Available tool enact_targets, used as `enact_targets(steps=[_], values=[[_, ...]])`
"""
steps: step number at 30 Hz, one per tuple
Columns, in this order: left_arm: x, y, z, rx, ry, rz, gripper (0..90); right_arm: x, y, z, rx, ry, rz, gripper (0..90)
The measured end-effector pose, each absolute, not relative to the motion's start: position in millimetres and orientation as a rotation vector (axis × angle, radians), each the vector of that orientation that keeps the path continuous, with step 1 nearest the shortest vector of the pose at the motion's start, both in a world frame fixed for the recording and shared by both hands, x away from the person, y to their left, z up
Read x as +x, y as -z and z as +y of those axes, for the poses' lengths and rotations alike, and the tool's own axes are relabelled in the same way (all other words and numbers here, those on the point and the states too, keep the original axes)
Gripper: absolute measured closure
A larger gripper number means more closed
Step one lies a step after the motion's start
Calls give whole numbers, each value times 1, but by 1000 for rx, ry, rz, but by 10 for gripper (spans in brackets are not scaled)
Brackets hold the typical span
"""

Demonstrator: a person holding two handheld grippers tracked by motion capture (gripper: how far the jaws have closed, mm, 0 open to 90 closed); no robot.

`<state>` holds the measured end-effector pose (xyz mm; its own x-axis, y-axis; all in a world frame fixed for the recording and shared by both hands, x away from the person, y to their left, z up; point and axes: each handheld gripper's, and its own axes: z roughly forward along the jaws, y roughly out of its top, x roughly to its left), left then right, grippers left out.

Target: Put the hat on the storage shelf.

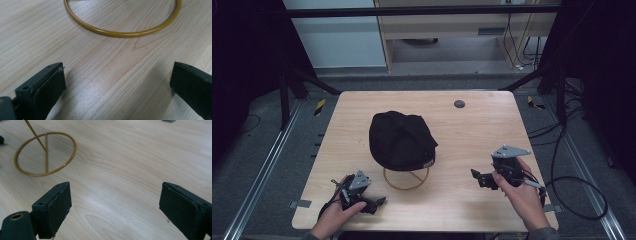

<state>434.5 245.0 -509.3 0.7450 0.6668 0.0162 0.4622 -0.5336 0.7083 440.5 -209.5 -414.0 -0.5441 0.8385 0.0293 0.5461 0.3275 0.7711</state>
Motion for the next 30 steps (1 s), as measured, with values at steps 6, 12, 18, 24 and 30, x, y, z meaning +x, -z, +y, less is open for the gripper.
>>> enact_targets(steps=[6,12,18,24,30], values=[[434,509,245,2231,-372,844,0,455,444,-200,1295,-1060,2239,115],[434,509,245,2231,-371,844,0,466,465,-191,1325,-1008,2259,118],[434,509,245,2231,-371,844,0,474,485,-184,1352,-963,2272,116],[434,509,245,2231,-371,844,0,478,498,-177,1358,-936,2287,108],[434,509,245,2231,-371,843,0,473,509,-173,1319,-931,2214,83]])
